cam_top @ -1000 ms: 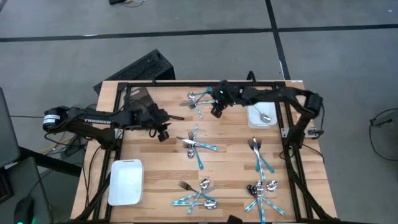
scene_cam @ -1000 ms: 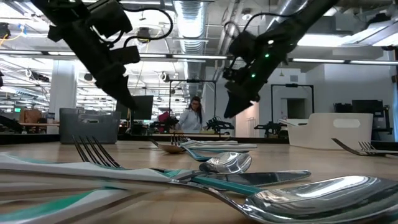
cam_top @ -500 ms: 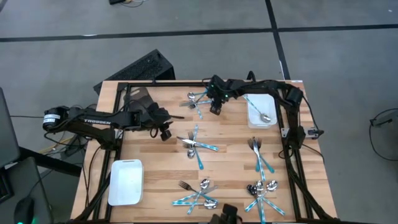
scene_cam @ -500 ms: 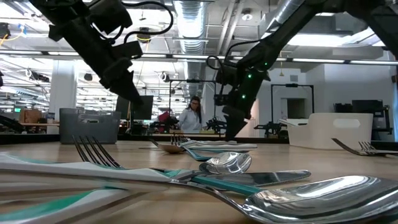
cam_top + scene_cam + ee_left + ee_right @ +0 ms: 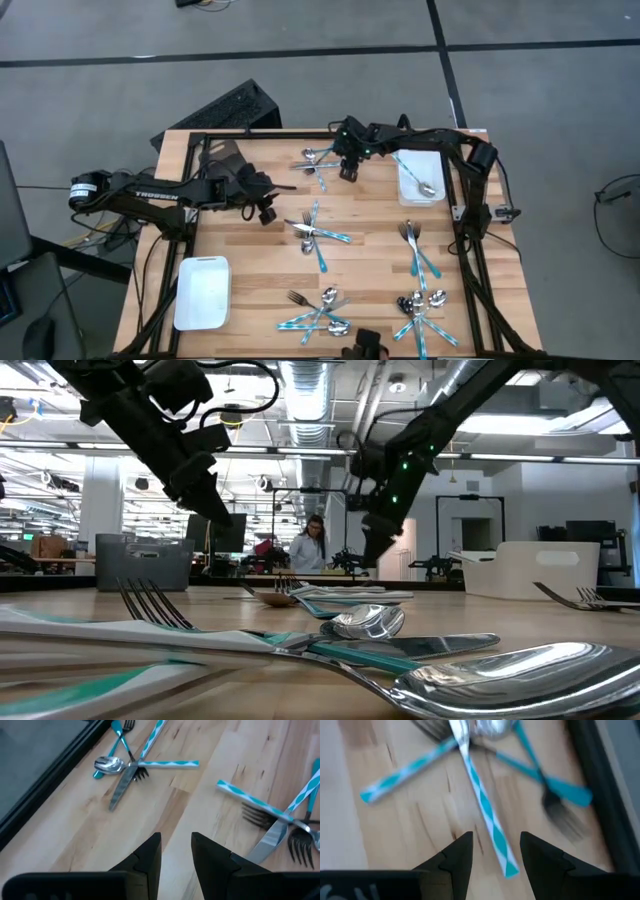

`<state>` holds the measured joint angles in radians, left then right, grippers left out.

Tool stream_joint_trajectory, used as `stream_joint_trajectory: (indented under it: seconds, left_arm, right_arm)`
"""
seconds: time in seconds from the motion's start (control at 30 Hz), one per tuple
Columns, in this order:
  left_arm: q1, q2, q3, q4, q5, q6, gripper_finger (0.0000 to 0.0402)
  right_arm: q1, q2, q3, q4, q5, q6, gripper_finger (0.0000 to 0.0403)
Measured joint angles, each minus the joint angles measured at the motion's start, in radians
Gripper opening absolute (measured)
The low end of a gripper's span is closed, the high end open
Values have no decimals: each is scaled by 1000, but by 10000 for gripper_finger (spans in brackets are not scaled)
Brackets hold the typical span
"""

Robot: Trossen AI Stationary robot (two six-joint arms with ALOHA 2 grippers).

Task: Sort silverware by color (type)
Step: Put the blue white knife into the black bin

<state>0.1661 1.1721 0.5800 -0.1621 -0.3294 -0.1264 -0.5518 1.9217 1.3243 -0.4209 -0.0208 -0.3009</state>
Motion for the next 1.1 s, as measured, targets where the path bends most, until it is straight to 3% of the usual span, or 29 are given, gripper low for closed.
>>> stream_joint_trajectory:
  seconds: [0.5, 0.6, 0.77, 1.1]
  left_arm:
    - [0, 1, 0, 21, 2, 9, 96]
    - [0, 1, 0, 17, 3, 9, 96]
    - [0, 1, 0, 18, 8, -2, 96]
    - [0, 1, 0, 19, 6, -45, 96]
  right_arm:
    - [-27, 138, 3, -25, -1, -39, 184]
    - [-17, 150, 4, -70, 25, -37, 156]
    - [13, 145, 5, -119, 50, -9, 65]
    - [82, -9, -6, -303, 30, 98, 65]
